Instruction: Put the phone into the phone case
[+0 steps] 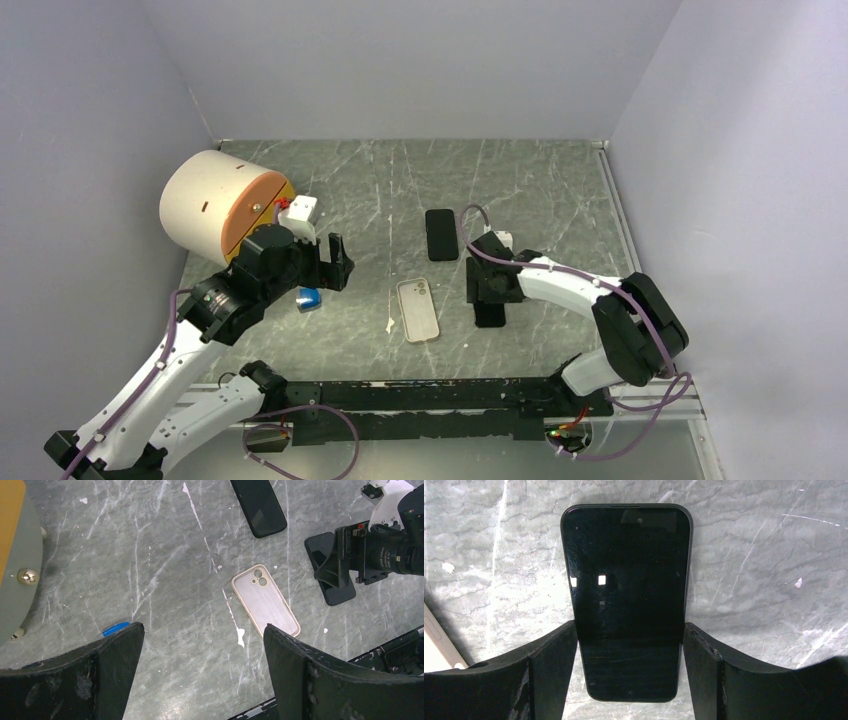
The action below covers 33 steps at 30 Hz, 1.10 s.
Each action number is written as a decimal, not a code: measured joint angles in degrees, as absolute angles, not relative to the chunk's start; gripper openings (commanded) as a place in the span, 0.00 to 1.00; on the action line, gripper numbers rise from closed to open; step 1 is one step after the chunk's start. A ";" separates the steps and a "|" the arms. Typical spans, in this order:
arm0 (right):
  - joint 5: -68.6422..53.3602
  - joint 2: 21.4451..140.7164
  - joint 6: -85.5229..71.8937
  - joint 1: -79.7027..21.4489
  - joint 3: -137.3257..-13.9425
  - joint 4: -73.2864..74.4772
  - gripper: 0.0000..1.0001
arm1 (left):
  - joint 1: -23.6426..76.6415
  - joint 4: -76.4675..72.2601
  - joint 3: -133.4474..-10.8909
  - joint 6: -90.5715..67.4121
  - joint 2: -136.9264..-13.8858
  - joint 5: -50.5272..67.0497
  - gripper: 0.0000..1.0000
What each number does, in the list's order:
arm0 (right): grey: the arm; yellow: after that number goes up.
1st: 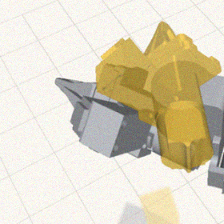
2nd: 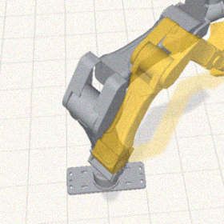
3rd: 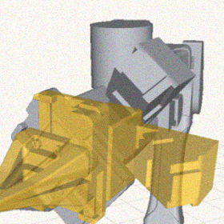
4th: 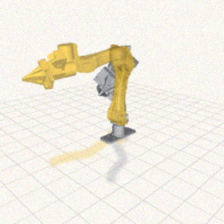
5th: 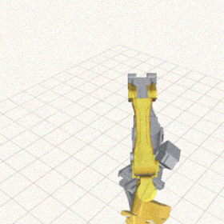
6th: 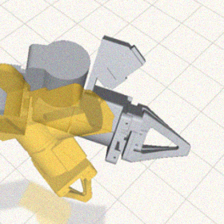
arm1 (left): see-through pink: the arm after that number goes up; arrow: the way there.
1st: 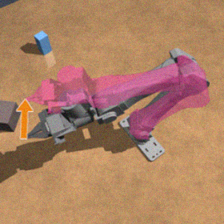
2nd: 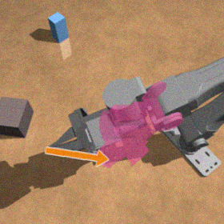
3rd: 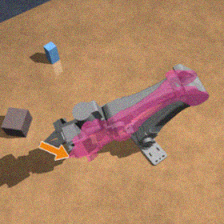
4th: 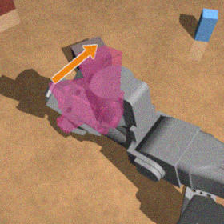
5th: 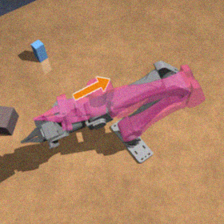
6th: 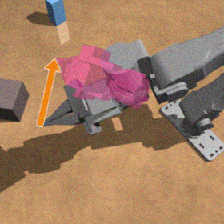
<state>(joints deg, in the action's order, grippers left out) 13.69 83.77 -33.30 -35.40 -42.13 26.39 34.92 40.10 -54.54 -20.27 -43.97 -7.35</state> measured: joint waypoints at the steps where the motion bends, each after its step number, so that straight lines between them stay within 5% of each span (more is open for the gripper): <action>1: 13.69 83.70 -33.41 -35.46 -42.13 26.39 0.55 | 34.92 40.10 -54.54 -20.27 -43.97 -7.38 0.94; 33: 14.33 82.32 -43.66 -52.23 -50.74 24.40 0.43 | 34.92 40.16 -54.54 -20.73 -38.37 -12.25 0.94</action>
